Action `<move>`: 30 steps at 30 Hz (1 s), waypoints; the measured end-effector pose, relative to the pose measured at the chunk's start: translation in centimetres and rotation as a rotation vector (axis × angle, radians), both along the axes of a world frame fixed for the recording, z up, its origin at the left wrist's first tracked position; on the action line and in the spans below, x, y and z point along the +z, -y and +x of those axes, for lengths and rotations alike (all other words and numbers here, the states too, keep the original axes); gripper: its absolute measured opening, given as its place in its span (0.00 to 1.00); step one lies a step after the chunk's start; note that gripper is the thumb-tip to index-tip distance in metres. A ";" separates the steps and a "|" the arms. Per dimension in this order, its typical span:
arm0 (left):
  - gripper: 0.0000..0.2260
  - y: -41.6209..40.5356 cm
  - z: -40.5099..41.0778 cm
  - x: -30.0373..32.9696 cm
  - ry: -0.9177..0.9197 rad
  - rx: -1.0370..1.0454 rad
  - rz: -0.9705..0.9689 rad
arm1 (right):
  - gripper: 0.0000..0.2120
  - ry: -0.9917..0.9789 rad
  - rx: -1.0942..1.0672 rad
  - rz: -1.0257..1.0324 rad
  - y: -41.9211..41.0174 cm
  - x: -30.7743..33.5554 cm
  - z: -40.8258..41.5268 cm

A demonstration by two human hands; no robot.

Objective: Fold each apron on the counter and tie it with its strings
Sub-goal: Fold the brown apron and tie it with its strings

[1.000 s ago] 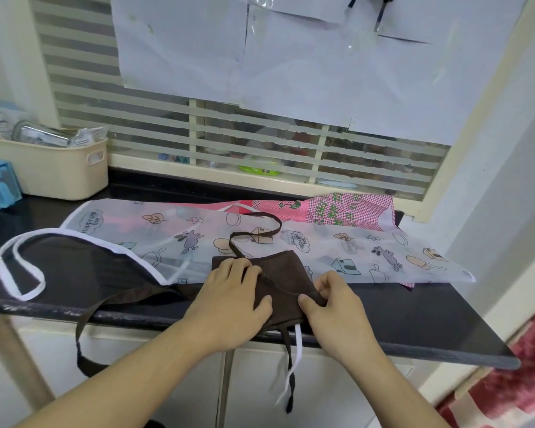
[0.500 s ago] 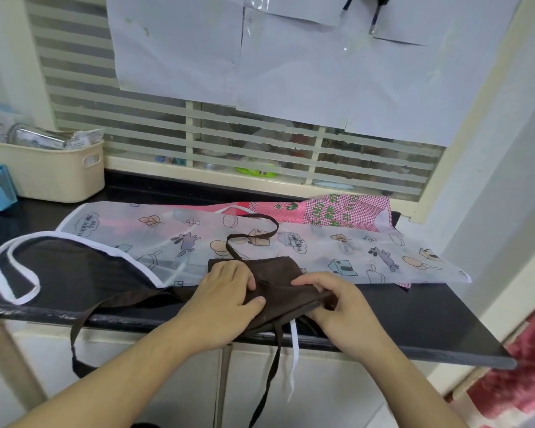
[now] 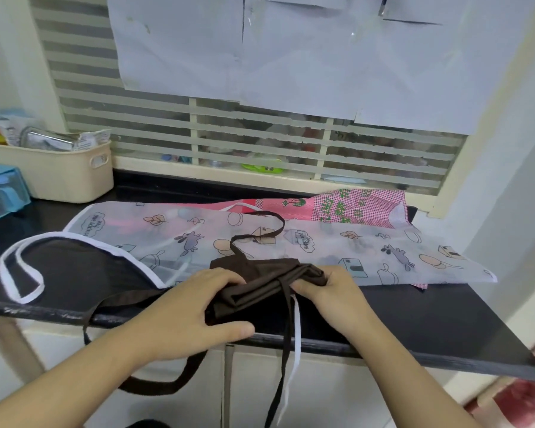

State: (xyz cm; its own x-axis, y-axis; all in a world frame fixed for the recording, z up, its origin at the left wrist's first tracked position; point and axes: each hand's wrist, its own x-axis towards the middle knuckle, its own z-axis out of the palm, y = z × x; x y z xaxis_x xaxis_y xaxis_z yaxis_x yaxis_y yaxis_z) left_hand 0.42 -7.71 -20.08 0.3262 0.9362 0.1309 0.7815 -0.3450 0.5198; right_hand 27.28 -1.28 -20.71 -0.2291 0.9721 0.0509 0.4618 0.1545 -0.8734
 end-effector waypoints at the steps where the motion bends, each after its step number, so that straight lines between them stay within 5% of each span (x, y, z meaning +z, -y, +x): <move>1: 0.18 -0.2 0.2 0.0 0.034 0.054 0.026 | 0.19 -0.015 -0.027 -0.007 -0.4 0.0 -0.2; 4: 0.08 -0.9 1.0 0.0 0.264 0.274 0.077 | 0.08 -0.040 -0.092 0.007 -1.1 0.6 -1.0; 8: 0.05 -2.1 1.8 0.0 0.289 0.480 0.100 | 0.07 0.099 -0.181 0.092 -2.6 0.7 -2.3; 18: 0.09 -4.8 3.8 0.8 -0.039 0.639 0.160 | 0.15 0.229 -0.317 0.244 -3.4 -0.9 -2.8; 20: 0.18 -4.9 4.4 0.7 -0.181 0.599 0.329 | 0.19 0.383 -0.283 0.317 -3.1 -0.9 -3.0; 23: 0.29 -5.1 5.1 0.4 -0.451 0.275 0.572 | 0.21 0.457 -0.265 0.382 -3.2 -1.0 -3.2; 26: 0.23 -5.0 5.5 -0.7 -0.564 0.198 0.449 | 0.16 0.479 -0.264 0.395 -3.3 -1.2 -3.3; 28: 0.11 -4.6 5.2 -1.0 -0.481 0.234 0.385 | 0.14 0.506 -0.263 0.403 -3.2 -1.3 -3.4; 30: 0.12 -4.3 5.1 -0.5 -0.364 0.231 0.323 | 0.15 0.525 -0.263 0.416 -3.2 -1.4 -3.4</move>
